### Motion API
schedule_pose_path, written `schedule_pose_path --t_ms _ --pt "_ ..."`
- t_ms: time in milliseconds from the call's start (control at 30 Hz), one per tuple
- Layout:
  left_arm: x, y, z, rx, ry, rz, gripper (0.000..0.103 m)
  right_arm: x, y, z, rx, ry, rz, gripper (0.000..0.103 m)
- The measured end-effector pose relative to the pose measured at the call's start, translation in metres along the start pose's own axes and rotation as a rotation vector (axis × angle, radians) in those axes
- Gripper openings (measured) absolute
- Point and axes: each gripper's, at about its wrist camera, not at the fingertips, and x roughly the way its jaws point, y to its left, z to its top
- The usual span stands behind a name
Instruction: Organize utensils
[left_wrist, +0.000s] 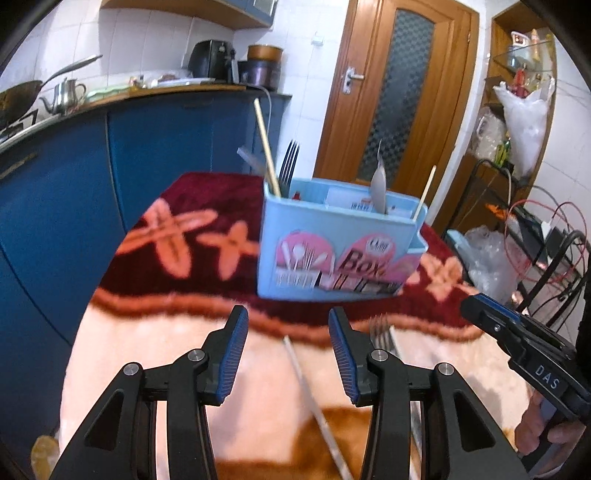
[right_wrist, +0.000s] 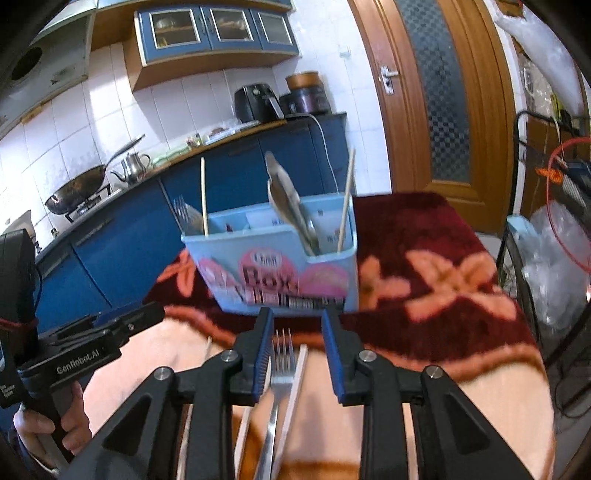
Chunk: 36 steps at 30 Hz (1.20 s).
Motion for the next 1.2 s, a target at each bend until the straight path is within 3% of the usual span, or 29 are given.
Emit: schedule_pose_path --t_ms 300,733,933,1200 --pt "0.011 0.001 -0.024 0.015 0.085 0.019 0.047 0.007 -0.007 -0.032 0.001 0.102 -0.014 0.034" --pt "0.036 -0.013 -0.037 0.042 0.173 -0.002 0.046 0.008 -0.024 -0.049 0.053 0.143 -0.022 0.038" --pt "0.053 -0.015 -0.038 0.051 0.231 -0.012 0.025 0.007 -0.032 -0.054 0.077 0.150 -0.015 0.038" --pt "0.068 -0.015 -0.032 0.056 0.285 -0.024 0.013 0.006 -0.034 -0.055 0.083 0.153 -0.008 0.038"
